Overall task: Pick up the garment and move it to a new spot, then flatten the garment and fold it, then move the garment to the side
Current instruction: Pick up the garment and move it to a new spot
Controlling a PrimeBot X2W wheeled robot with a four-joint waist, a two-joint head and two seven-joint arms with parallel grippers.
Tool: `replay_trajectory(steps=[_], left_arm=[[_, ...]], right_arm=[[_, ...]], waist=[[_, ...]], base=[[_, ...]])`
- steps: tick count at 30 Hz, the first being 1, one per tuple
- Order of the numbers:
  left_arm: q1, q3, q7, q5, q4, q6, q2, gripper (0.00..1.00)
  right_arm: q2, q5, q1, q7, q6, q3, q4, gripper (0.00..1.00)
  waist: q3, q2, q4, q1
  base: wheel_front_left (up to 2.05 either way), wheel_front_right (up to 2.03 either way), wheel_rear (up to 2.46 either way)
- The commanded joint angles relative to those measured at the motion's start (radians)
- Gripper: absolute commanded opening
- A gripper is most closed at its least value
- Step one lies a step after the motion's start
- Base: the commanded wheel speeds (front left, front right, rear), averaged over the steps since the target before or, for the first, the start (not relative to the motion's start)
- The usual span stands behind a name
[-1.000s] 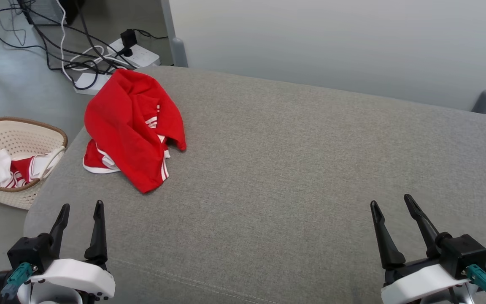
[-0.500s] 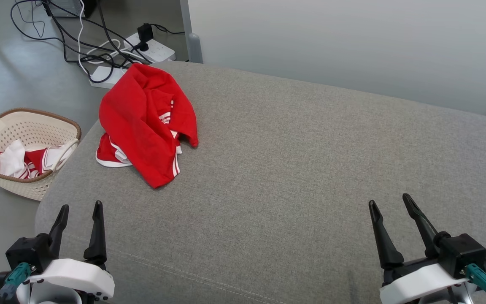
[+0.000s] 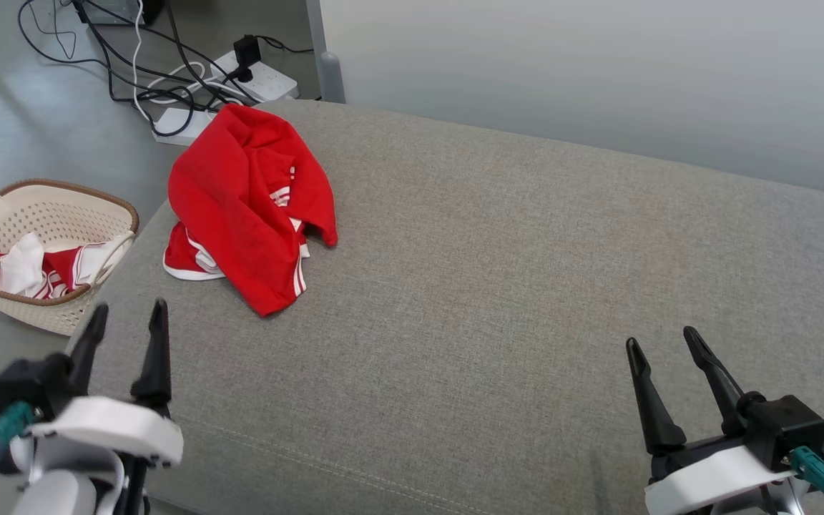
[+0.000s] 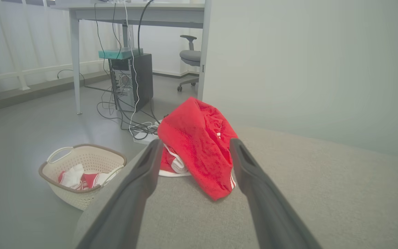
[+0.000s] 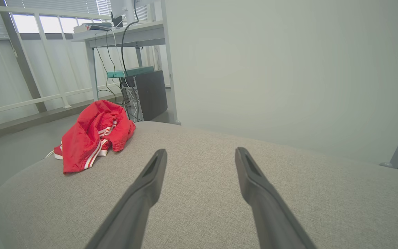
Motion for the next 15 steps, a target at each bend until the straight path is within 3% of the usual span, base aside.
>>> replay_trajectory(steps=[1,5,9,15], left_arm=[[-0.092,0.04,0.001,-0.008,-0.041,-0.008,0.039,1.0],[-0.221,0.037,0.083,-0.017,-0.089,-0.032,0.085,1.0],[-0.388,0.032,0.219,-0.064,-0.053,-0.074,0.128,1.0],[-0.596,0.038,0.405,-0.147,0.159,-0.102,0.156,1.0]], right_arm=[[-0.002,-0.008,-0.028,0.001,0.007,0.023,-0.029,1.0],[-0.004,-0.014,-0.043,0.006,0.007,0.031,-0.041,1.0],[-0.008,-0.019,-0.059,0.009,0.007,0.038,-0.055,1.0],[-0.019,-0.03,-0.093,0.013,0.007,0.048,-0.074,1.0]], waist=[[0.003,0.0,0.001,0.0],[0.027,0.0,-0.012,0.0],[0.063,0.0,-0.045,0.0],[0.144,0.0,-0.125,0.0]], base=[[0.0,0.0,0.0],[0.0,0.0,0.0],[0.0,0.0,0.0],[0.0,0.0,0.0]])
